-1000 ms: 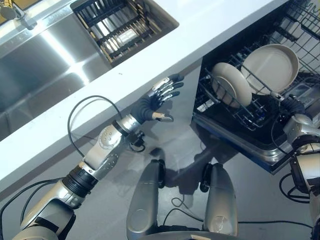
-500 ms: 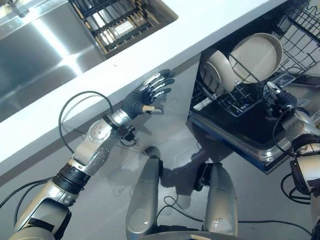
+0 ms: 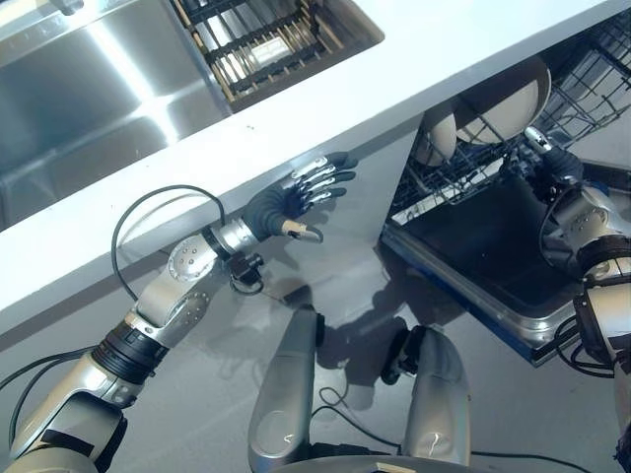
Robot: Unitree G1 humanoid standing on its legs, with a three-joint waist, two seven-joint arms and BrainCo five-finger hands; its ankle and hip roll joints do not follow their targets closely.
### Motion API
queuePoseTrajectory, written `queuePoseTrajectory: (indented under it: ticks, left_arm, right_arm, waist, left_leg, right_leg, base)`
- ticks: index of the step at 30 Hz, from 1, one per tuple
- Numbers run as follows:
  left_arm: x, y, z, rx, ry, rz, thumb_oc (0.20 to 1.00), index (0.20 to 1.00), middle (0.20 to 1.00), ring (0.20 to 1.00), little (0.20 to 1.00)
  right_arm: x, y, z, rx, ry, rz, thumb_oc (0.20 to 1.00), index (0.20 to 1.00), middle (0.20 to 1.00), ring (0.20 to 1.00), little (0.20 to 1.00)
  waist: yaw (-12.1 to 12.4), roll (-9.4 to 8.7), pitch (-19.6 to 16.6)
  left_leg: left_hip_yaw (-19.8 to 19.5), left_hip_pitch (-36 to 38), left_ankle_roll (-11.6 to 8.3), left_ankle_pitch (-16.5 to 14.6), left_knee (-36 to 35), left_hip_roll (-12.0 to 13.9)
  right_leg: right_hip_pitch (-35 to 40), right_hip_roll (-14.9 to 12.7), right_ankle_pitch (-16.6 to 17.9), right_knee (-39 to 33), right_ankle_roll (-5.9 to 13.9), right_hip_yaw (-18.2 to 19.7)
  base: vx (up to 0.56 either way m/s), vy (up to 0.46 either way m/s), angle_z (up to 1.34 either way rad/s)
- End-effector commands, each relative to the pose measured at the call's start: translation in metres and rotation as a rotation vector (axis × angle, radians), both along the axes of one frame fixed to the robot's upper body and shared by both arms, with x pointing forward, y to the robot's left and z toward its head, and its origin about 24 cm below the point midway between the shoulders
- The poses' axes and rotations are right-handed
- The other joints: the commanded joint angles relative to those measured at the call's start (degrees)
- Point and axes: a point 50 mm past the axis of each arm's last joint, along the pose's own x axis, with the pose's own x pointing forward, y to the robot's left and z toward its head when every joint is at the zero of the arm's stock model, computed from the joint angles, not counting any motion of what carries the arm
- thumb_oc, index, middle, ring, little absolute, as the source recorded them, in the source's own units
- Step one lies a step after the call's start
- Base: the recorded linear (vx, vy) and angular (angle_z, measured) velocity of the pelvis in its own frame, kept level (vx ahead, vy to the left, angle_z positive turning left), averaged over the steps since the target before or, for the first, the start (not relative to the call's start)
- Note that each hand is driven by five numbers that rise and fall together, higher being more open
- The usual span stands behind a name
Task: Pick up plates and place into dishwasher.
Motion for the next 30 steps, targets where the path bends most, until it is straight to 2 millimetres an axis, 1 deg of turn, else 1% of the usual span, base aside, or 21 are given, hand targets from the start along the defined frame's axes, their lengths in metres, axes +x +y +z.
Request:
queuePoseTrajectory:
  ticks: [1, 5, 7, 8, 9, 10, 12, 14, 15, 16, 19, 20, 21, 22, 24, 26, 28, 29, 30]
  left_arm:
    - [0.0, 0.015, 0.024, -0.136, -0.076, 0.034, 1.0, 1.0, 1.0, 1.0, 1.0]
    - [-0.002, 0.013, 0.025, -0.137, -0.088, 0.014, 1.0, 1.0, 1.0, 1.0, 1.0]
    - [-0.001, 0.011, 0.024, -0.149, -0.088, 0.012, 1.0, 1.0, 1.0, 1.0, 1.0]
    - [-0.001, 0.01, 0.023, -0.15, -0.087, 0.01, 1.0, 1.0, 1.0, 1.0, 1.0]
    - [-0.002, 0.008, 0.022, -0.155, -0.093, 0.012, 1.0, 1.0, 1.0, 1.0, 1.0]
    - [-0.002, 0.006, 0.022, -0.156, -0.095, 0.013, 1.0, 1.0, 1.0, 1.0, 1.0]
    - [-0.004, -0.001, 0.02, -0.161, -0.106, 0.014, 1.0, 1.0, 1.0, 1.0, 1.0]
    - [-0.005, -0.005, 0.018, -0.166, -0.113, 0.018, 1.0, 1.0, 1.0, 1.0, 1.0]
    - [-0.006, -0.009, 0.017, -0.173, -0.125, 0.021, 1.0, 1.0, 1.0, 1.0, 1.0]
    - [-0.007, -0.011, 0.017, -0.176, -0.131, 0.023, 1.0, 1.0, 1.0, 1.0, 1.0]
    - [-0.012, -0.017, 0.015, -0.191, -0.156, 0.03, 1.0, 1.0, 1.0, 1.0, 1.0]
    - [-0.012, -0.019, 0.014, -0.194, -0.16, 0.033, 1.0, 1.0, 1.0, 1.0, 1.0]
    - [-0.013, -0.024, 0.012, -0.208, -0.166, 0.038, 1.0, 1.0, 1.0, 1.0, 1.0]
    - [-0.013, -0.024, 0.012, -0.208, -0.168, 0.038, 1.0, 1.0, 1.0, 1.0, 1.0]
    - [-0.015, -0.03, 0.011, -0.222, -0.179, 0.038, 1.0, 1.0, 1.0, 1.0, 1.0]
    - [-0.017, -0.031, 0.01, -0.233, -0.186, 0.038, 1.0, 1.0, 1.0, 1.0, 1.0]
    - [-0.017, -0.032, 0.011, -0.241, -0.192, 0.035, 1.0, 1.0, 1.0, 1.0, 1.0]
    - [-0.017, -0.032, 0.012, -0.241, -0.195, 0.033, 1.0, 1.0, 1.0, 1.0, 1.0]
    - [-0.017, -0.032, 0.013, -0.241, -0.197, 0.03, 1.0, 1.0, 1.0, 1.0, 1.0]
  right_arm:
    - [0.014, 0.037, 0.113, 0.069, -0.467, 0.141, 1.0, 1.0, 1.0, 1.0, 1.0]
    - [0.011, 0.026, 0.099, 0.113, -0.464, 0.108, 1.0, 1.0, 1.0, 1.0, 1.0]
    - [0.007, 0.016, 0.086, 0.095, -0.456, 0.044, 1.0, 1.0, 1.0, 1.0, 1.0]
    - [0.007, 0.014, 0.083, 0.076, -0.446, 0.02, 1.0, 1.0, 1.0, 1.0, 1.0]
    - [0.003, 0.007, 0.072, -0.037, -0.392, -0.069, 1.0, 1.0, 1.0, 1.0, 1.0]
    - [0.001, 0.004, 0.065, -0.108, -0.347, -0.132, 1.0, 1.0, 1.0, 1.0, 1.0]
    - [-0.004, -0.004, 0.051, -0.248, -0.252, -0.29, 1.0, 1.0, 1.0, 1.0, 1.0]
    - [-0.009, -0.01, 0.041, -0.348, -0.19, -0.389, 1.0, 1.0, 1.0, 1.0, 1.0]
    - [-0.015, -0.016, 0.033, -0.448, -0.131, -0.51, 1.0, 1.0, 1.0, 1.0, 1.0]
    - [-0.017, -0.017, 0.03, -0.477, -0.112, -0.554, 1.0, 1.0, 1.0, 1.0, 1.0]
    - [-0.03, -0.023, 0.015, -0.604, -0.049, -0.785, 1.0, 1.0, 1.0, 1.0, 1.0]
    - [-0.033, -0.023, 0.011, -0.641, -0.031, -0.837, 1.0, 1.0, 1.0, 1.0, 1.0]
    - [-0.04, -0.025, 0.003, -0.721, 0.009, -0.954, 1.0, 1.0, 1.0, 1.0, 1.0]
    - [-0.041, -0.026, 0.001, -0.728, 0.02, -0.977, 1.0, 1.0, 1.0, 1.0, 1.0]
    - [-0.053, -0.031, -0.016, -0.755, 0.087, -1.103, 1.0, 1.0, 1.0, 1.0, 1.0]
    - [-0.064, -0.041, -0.033, -0.716, 0.157, -1.159, 1.0, 1.0, 1.0, 1.0, 1.0]
    - [-0.073, -0.051, -0.051, -0.653, 0.247, -1.161, 1.0, 1.0, 1.0, 1.0, 1.0]
    - [-0.075, -0.055, -0.056, -0.63, 0.272, -1.151, 1.0, 1.0, 1.0, 1.0, 1.0]
    - [-0.083, -0.061, -0.073, -0.567, 0.364, -1.123, 1.0, 1.0, 1.0, 1.0, 1.0]
  waist:
    - [2.5, 0.04, -1.8]
    - [2.0, -0.35, -2.0]
    - [1.2, -0.62, -2.3]
    - [1.1, -0.7, -2.4]
    - [0.4, -0.87, -2.3]
    - [0.0, -1.09, -2.3]
    - [-1.1, -1.52, -2.2]
    - [-1.9, -1.82, -2.2]
    - [-2.9, -2.13, -2.1]
    - [-3.2, -2.2, -2.0]
    - [-5.0, -2.41, -1.7]
    - [-5.4, -2.44, -1.6]
    - [-6.4, -2.39, -1.4]
    - [-6.4, -2.38, -1.4]
    - [-7.3, -2.08, -1.2]
    - [-7.8, -1.76, -1.0]
    - [-8.0, -1.33, -0.8]
    - [-8.0, -1.21, -0.7]
    - [-8.1, -0.97, -0.5]
  left_leg:
    - [7.4, 3.4, 8.43, -4.3, -3.1, -2.5]
    - [7.6, 3.8, 8.61, -4.7, -3.0, -2.3]
    - [8.1, 4.2, 8.7, -5.0, -3.1, -1.9]
    - [8.2, 4.4, 8.71, -5.1, -3.2, -1.8]
    - [8.4, 4.6, 8.81, -5.4, -3.1, -1.6]
    - [8.7, 4.7, 8.81, -5.6, -2.9, -1.3]
    - [9.4, 5.5, 9.01, -5.7, -3.2, -0.7]
    - [9.9, 6.2, 9.1, -5.8, -3.6, -0.2]
    - [10.5, 6.8, 9.22, -6.0, -4.0, 0.3]
    - [10.8, 7.1, 9.31, -6.0, -4.2, 0.5]
    - [11.9, 8.2, 9.49, -6.4, -4.5, 1.1]
    - [12.1, 8.4, 9.51, -6.7, -4.5, 1.2]
    - [12.6, 9.0, 9.58, -7.1, -4.3, 1.3]
    - [12.6, 9.1, 9.59, -7.2, -4.2, 1.3]
    - [13.0, 9.4, 9.7, -7.9, -3.5, 1.3]
    - [13.4, 9.7, 9.76, -8.3, -3.2, 1.3]
    - [13.7, 9.5, 9.81, -8.5, -3.0, 1.2]
    - [13.7, 9.4, 9.86, -8.5, -2.9, 1.1]
    - [13.8, 9.1, 9.96, -8.6, -2.7, 1.0]
  right_leg:
    - [1.8, 4.1, 0.0, -2.6, -2.73, 2.6]
    - [2.1, 4.3, 0.2, -3.0, -2.72, 2.8]
    - [2.3, 4.7, 0.2, -3.3, -2.59, 3.3]
    - [2.3, 4.7, 0.3, -3.4, -2.56, 3.4]
    - [2.4, 4.9, 0.3, -3.5, -2.44, 3.8]
    - [2.5, 5.0, 0.4, -3.6, -2.43, 4.1]
    - [2.8, 5.5, 0.9, -4.4, -2.46, 4.7]
    - [3.4, 5.9, 1.2, -5.3, -2.42, 4.9]
    - [4.0, 6.3, 1.5, -6.3, -2.34, 5.3]
    - [4.2, 6.4, 1.7, -6.6, -2.34, 5.5]
    - [5.1, 7.3, 2.0, -7.8, -2.34, 6.1]
    - [5.3, 7.5, 2.0, -8.0, -2.28, 6.3]
    - [5.9, 7.9, 1.8, -8.4, -2.25, 6.8]
    - [6.1, 8.0, 1.8, -8.5, -2.25, 6.9]
    - [6.4, 8.3, 1.6, -8.5, -2.22, 7.5]
    - [6.7, 8.6, 1.4, -8.6, -2.12, 7.9]
    - [6.4, 8.8, 1.3, -8.6, -2.1, 8.3]
    - [6.3, 8.8, 1.2, -8.5, -2.1, 8.3]
    - [5.9, 8.8, 1.2, -8.3, -2.18, 8.3]
  base:
    - [-0.04, 0.05, -0.01]
    - [-0.04, 0.062, 0.0]
    - [-0.05, 0.092, -0.01]
    - [-0.06, 0.1, -0.01]
    - [-0.07, 0.095, -0.01]
    - [-0.09, 0.117, 0.01]
    - [-0.09, 0.114, -0.08]
    - [-0.08, 0.108, -0.22]
    - [-0.1, 0.112, -0.19]
    - [-0.12, 0.142, -0.15]
    - [-0.09, 0.116, -0.19]
    - [-0.07, 0.144, -0.14]
    - [-0.05, 0.114, -0.15]
    - [-0.06, 0.134, -0.19]
    - [-0.04, 0.098, -0.17]
    - [-0.04, 0.083, -0.18]
    - [-0.05, 0.054, -0.15]
    - [-0.06, 0.019, -0.05]
    - [-0.05, 0.001, -0.03]
